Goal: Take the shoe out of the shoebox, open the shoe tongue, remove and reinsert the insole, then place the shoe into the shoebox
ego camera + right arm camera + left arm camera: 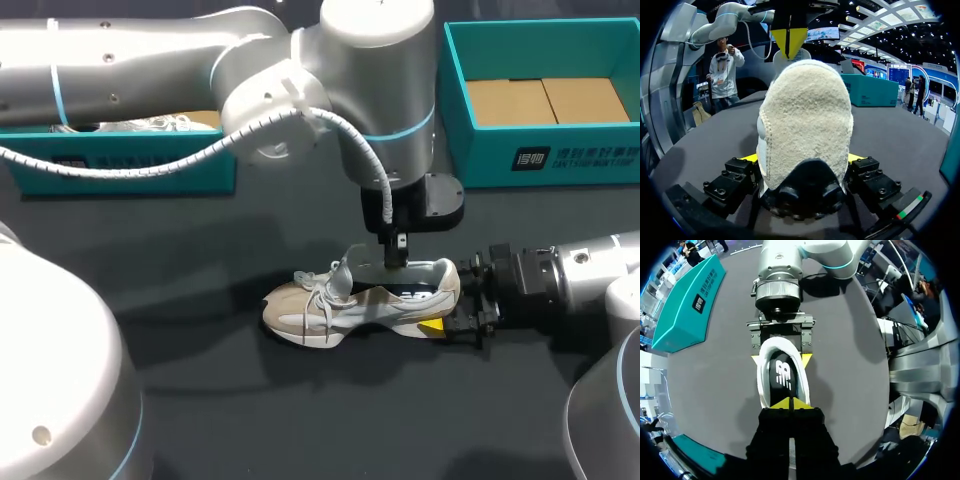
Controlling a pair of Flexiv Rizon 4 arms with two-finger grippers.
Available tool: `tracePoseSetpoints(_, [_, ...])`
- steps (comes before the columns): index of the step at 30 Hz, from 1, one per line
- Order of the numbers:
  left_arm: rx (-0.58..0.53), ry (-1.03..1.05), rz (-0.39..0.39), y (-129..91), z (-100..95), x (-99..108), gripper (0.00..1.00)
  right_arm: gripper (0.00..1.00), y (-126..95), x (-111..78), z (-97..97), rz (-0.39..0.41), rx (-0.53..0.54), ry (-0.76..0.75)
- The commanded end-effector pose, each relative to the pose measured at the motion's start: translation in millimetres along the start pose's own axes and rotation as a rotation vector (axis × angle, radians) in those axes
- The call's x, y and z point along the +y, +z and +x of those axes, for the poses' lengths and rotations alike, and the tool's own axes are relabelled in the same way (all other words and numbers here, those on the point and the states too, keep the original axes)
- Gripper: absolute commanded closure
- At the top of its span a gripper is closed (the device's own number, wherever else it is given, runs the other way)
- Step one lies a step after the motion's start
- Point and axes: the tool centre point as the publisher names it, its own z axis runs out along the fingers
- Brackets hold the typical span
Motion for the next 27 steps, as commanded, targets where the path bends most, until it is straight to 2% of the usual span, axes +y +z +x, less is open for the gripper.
tracePoseSetpoints(1, [0.024,0.013,0.015,19.4,-6.6,-0.1,1.00,1.00,-1.2,-0.4,0.4,0.004,-0.001,0.001])
tracePoseSetpoints(14, [0.033,0.003,-0.004,51.1,-6.5,1.2,1.00,1.00,-1.2,-0.4,0.4,0.004,-0.001,0.001])
tracePoseSetpoints(19, [0.052,-0.034,-0.022,64.1,-10.5,6.3,1.00,1.00,-1.2,-0.4,0.4,0.004,-0.001,0.001])
tracePoseSetpoints(27, [0.095,-0.013,-0.039,75.6,-6.6,17.1,1.00,1.00,-1.2,-0.4,0.4,0.004,-0.001,0.001])
